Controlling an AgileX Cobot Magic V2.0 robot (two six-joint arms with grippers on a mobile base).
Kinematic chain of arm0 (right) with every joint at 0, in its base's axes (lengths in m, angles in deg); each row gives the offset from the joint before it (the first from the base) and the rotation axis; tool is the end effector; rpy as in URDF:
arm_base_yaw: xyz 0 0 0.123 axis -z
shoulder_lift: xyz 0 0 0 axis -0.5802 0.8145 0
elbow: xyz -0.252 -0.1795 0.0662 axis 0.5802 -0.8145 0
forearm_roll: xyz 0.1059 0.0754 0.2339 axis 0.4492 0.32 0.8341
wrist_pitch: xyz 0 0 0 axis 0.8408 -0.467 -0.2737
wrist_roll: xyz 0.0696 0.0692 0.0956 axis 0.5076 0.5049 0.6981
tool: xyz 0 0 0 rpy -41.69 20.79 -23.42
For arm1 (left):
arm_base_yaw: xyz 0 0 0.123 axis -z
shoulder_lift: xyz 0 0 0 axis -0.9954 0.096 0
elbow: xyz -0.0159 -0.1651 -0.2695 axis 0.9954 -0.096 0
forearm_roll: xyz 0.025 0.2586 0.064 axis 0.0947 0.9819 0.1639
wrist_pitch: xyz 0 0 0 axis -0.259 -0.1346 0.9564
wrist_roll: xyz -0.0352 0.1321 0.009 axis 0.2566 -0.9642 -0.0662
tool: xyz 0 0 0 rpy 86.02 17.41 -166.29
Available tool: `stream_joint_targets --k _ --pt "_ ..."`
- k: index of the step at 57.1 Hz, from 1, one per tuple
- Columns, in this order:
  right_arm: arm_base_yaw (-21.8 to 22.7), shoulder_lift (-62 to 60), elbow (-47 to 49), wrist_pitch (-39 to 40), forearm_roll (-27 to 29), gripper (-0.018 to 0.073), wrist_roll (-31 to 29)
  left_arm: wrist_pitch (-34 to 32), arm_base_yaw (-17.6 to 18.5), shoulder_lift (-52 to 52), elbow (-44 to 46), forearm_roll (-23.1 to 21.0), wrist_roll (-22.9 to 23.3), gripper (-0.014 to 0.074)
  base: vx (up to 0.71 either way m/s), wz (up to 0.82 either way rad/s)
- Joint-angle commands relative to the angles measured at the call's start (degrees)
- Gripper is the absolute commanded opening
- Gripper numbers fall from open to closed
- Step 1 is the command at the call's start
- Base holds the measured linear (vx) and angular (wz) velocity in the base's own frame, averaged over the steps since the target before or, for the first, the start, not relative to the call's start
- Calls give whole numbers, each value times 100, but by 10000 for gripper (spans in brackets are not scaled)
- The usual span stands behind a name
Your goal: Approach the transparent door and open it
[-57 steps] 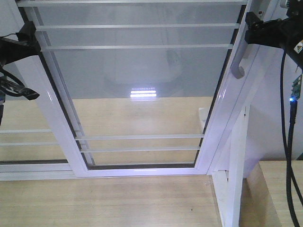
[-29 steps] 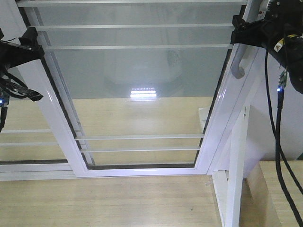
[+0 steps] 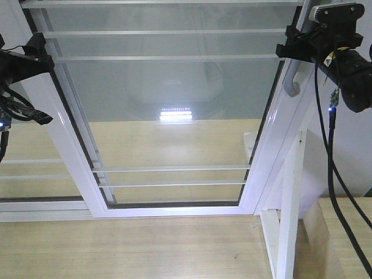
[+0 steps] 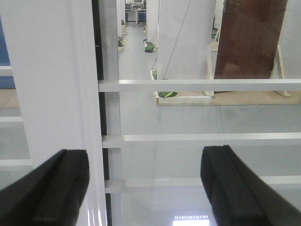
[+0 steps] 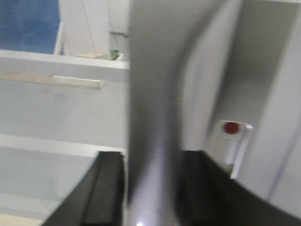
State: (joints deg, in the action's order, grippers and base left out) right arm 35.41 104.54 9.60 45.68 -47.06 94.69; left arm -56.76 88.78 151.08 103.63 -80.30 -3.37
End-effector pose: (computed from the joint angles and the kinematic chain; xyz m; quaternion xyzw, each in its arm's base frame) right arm 0.4977 0.0220 0.2385 -0.0713 0.7480 0.0436 0.6584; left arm 0.3738 -0.0219 0.2853 0.0039 0.7216 -0.0165 0.6921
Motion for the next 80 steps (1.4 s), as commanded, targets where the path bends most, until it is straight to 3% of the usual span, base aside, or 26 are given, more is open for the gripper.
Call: stream_joint_targets --k 1,3,17,45,80 --pt "2 -290 198 597 -78 53 1 -498 28 -197 195 -41 41 590 0 0" --pt "2 -290 198 612 -141 -15 60 -498 28 -197 195 -41 41 590 0 0" --pt "-261 -290 198 701 -956 -9 412 -484 28 -197 195 -41 41 590 0 0" --pt "-1469 -290 198 763 -950 -9 372 -473 28 -197 195 -41 41 590 0 0" --pt "-2628 -290 198 841 -954 -9 371 -438 28 -197 195 -41 41 590 0 1"
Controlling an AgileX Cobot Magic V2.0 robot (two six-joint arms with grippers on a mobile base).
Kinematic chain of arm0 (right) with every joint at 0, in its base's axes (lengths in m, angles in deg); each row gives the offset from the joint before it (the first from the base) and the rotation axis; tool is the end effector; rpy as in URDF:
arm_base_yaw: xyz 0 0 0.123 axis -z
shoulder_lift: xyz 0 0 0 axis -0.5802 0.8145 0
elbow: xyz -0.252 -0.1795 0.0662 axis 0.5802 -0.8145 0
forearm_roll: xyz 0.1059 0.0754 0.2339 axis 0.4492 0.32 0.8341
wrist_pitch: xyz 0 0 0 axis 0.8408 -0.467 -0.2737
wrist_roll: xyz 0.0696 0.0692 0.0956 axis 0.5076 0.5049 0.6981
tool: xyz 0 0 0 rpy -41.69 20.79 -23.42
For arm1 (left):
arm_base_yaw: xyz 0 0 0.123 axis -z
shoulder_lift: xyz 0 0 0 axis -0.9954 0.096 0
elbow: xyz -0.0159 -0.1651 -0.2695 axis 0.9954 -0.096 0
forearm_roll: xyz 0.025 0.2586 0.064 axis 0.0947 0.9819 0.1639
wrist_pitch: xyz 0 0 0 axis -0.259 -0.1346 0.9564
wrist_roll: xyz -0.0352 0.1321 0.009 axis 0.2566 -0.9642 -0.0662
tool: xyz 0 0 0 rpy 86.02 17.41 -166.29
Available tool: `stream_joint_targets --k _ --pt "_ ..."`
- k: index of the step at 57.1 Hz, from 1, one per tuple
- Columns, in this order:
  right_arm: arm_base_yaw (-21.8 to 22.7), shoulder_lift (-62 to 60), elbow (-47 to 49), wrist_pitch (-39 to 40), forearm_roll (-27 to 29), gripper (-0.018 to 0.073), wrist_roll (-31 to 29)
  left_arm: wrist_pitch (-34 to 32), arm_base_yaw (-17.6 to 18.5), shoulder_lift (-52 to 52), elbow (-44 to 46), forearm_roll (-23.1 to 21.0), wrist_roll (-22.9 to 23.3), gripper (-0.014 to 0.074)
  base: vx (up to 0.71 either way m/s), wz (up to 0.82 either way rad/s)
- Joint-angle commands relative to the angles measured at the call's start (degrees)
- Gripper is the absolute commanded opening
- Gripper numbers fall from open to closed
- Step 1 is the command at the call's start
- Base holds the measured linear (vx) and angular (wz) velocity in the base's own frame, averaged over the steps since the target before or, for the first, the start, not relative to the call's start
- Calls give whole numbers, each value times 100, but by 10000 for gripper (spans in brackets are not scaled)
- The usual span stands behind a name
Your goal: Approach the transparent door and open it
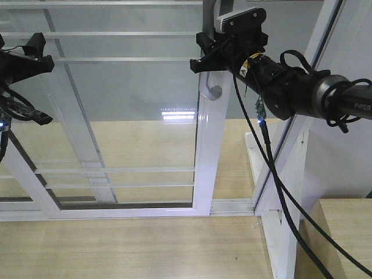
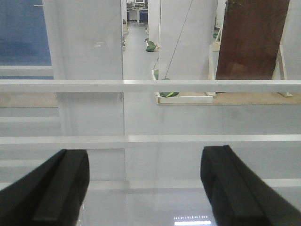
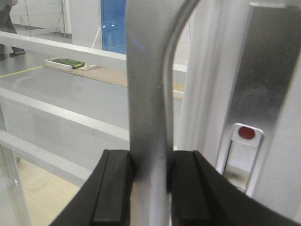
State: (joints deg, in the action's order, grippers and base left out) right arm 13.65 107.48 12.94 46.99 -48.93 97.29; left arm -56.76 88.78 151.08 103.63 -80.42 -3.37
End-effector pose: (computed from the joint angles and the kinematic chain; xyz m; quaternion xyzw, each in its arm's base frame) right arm 0.4670 0.2135 0.2357 -0.2101 0.7129 0.1830 0.6436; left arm 0.3738 -0.0218 0.2852 0.0029 0.7216 -0.0167 0.6921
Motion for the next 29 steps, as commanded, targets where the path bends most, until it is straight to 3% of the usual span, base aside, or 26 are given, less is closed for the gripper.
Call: stream_joint_targets --k 1,18,23,29 --pt "-499 -585 -136 726 -767 -9 111 -438 28 -197 195 -30 41 590 0 0" --pt "-657 -646 -136 698 -1201 -9 86 -433 33 -197 195 2 41 590 -1 -2" --pt "-519 -819 -136 448 -1190 -9 86 -432 39 -197 195 291 71 590 0 0" --pt "-243 -1155 -158 -68 -1195 -9 86 -391 39 -197 195 814 656 590 0 0"
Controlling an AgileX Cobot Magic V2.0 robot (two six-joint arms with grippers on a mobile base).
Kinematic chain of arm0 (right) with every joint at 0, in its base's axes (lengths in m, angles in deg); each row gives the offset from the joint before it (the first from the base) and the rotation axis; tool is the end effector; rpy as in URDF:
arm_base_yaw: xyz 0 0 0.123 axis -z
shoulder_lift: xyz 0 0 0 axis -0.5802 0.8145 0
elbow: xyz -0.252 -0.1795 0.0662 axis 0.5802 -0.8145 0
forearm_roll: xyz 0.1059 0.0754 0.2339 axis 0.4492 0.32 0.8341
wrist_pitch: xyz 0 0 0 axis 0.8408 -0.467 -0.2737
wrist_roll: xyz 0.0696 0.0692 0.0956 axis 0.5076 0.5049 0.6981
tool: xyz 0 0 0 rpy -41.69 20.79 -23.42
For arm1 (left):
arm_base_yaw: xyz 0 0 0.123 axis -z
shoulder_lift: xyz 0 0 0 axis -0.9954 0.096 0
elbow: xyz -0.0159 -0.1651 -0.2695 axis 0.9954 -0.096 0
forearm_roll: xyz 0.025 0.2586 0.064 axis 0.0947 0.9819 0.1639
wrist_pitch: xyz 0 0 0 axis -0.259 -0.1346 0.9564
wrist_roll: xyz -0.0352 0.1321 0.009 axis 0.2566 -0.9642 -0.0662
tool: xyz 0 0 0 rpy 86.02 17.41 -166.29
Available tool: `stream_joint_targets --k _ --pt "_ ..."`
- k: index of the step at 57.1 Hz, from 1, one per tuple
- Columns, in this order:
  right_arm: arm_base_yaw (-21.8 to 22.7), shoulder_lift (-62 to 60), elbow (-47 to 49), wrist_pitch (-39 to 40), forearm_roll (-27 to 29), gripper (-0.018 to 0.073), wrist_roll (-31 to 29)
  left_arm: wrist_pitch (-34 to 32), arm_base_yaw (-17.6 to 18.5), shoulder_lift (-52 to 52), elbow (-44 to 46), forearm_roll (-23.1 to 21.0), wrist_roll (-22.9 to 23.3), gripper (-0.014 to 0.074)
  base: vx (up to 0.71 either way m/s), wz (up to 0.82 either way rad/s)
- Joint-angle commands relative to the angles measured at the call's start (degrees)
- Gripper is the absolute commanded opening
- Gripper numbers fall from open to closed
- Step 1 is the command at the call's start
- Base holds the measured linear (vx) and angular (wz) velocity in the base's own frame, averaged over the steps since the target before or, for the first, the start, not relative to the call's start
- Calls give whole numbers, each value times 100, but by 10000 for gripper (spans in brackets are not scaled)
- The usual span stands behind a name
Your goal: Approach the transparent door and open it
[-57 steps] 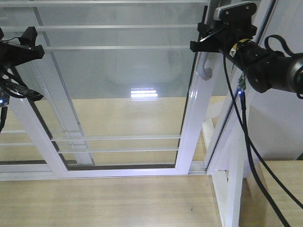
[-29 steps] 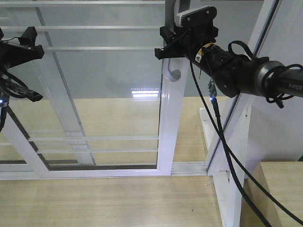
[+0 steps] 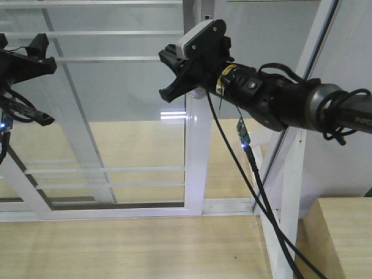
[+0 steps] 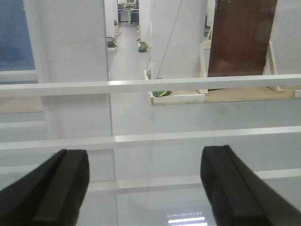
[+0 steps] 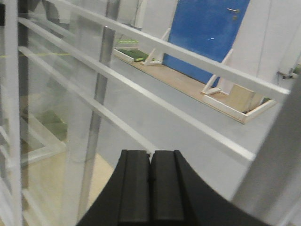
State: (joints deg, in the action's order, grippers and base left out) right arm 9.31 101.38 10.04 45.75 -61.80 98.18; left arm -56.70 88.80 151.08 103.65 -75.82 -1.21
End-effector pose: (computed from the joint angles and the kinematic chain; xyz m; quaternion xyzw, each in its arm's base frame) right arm 0.4204 0.2494 0.2623 -0.3343 0.6669 0.1841 0.6400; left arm 0.3736 -0.0283 0.2854 0.0291 0.7208 -0.0242 0.6922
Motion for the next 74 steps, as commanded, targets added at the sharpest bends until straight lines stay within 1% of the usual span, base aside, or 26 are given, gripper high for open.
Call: stream_joint_targets --k 1,4,9,15,19,24,28,32,37,41,47,57,64,68,74 --pt "251 -621 113 -52 97 -9 -3 -396 37 -197 193 506 558 590 0 0" --pt "394 -814 7 -206 97 -9 -3 -404 43 -197 193 922 1043 590 0 0" --pt "673 -1179 -343 -169 97 -9 3 -473 106 -197 193 1693 1775 590 0 0" --pt "1018 -1675 -974 -143 99 -9 3 -694 329 -112 198 2369 2244 590 0 0" --pt "1249 -2039 -1477 -143 91 -9 -4 -898 553 3 198 2581 2374 590 0 0" --pt "1509 -2461 -2024 -143 91 -9 -4 -1080 908 186 211 2514 2374 590 0 0" --pt "1694 -2755 -2377 -149 91 -9 -4 -1051 1165 347 327 2514 2374 590 0 0" --pt "1856 -3029 -2681 -149 91 -9 -4 -992 1415 573 578 2514 2374 590 0 0" --pt "2041 -3280 -2941 -149 91 -9 -4 -883 1646 904 1035 2500 2369 590 0 0" --pt "2120 -3382 -3035 -193 91 -9 -4 -673 1759 1148 1431 2395 2363 590 0 0" --pt "2117 -3441 -3049 -302 92 -9 -4 -293 1877 1588 2098 2054 2359 590 0 0" --pt "2117 -3441 -3049 -299 92 -9 -4 151 2049 2193 3108 2060 2359 590 0 0" --pt "2117 -3441 -3049 -305 92 -9 -4 378 2211 2505 3583 2060 2359 590 0 0" --pt "2117 -3441 -3049 -318 92 -9 -15 444 2257 2674 3836 2060 2359 590 0 0" --pt "2117 -3441 -3049 -331 92 -9 -122 735 2311 2894 4145 2060 2359 590 0 0"
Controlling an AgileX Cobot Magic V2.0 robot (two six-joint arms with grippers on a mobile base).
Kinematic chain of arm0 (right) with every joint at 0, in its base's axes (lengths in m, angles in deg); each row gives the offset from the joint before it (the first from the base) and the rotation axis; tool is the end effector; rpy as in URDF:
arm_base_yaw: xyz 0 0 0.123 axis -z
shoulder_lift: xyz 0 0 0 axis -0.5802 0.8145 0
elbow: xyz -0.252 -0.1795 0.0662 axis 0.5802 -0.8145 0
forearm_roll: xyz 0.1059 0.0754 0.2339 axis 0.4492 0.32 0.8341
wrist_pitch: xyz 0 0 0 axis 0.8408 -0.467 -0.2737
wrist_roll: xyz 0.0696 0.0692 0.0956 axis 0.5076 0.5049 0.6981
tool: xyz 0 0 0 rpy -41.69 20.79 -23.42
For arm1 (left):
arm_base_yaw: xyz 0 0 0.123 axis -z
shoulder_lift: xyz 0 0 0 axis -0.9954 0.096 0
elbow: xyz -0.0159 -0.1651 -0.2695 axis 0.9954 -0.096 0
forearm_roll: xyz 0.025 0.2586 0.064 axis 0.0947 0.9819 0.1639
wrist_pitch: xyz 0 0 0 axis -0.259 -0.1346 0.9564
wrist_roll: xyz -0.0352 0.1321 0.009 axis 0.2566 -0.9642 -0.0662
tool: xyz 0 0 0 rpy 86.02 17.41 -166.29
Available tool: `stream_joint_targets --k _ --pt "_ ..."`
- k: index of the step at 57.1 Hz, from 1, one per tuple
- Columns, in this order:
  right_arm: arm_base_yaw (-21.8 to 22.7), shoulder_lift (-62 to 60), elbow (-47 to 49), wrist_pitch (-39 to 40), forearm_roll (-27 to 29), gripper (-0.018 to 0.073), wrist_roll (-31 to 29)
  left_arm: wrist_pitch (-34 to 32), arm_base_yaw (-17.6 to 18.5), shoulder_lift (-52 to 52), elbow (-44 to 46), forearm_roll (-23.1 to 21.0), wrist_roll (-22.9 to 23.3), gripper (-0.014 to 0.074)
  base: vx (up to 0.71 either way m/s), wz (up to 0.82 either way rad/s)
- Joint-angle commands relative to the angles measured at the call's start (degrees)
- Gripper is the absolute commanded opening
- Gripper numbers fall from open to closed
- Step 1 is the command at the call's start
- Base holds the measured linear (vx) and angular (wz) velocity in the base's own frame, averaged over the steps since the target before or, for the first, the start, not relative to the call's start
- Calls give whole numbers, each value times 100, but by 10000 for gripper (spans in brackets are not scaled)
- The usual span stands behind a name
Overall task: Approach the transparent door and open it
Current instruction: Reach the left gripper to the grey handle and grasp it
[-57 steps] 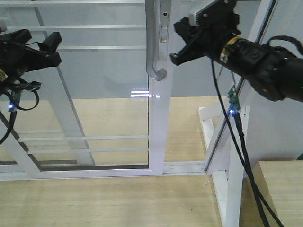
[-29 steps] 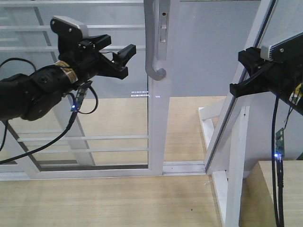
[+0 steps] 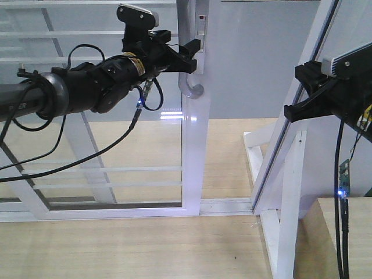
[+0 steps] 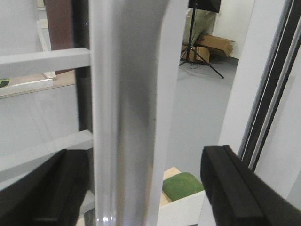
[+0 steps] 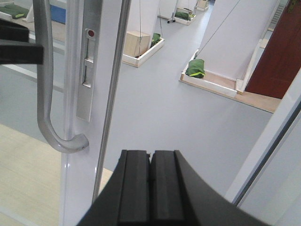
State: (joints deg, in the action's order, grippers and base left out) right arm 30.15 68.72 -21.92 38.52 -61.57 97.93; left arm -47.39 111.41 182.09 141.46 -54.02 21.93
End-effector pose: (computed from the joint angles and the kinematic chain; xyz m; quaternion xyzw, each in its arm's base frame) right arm 0.3081 0.0591 0.2736 -0.2002 0.7523 0.0389 0.6264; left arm 0.4789 -0.2687 0.2503 0.2073 0.7161 -0.2315 0.6250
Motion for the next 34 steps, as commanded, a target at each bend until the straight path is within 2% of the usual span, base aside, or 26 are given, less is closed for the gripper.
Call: stream_joint_targets --k 1,7,24,34 --pt "34 -175 147 393 68 -9 -124 -148 55 -182 397 -120 44 590 0 0" --pt "34 -175 147 387 74 -9 -302 50 55 -51 603 -120 44 590 0 0" --pt "34 -175 147 381 93 -9 -297 480 55 264 1254 -120 44 590 0 0" --pt "34 -175 147 383 92 -9 -297 509 55 294 1331 -120 44 568 0 0"
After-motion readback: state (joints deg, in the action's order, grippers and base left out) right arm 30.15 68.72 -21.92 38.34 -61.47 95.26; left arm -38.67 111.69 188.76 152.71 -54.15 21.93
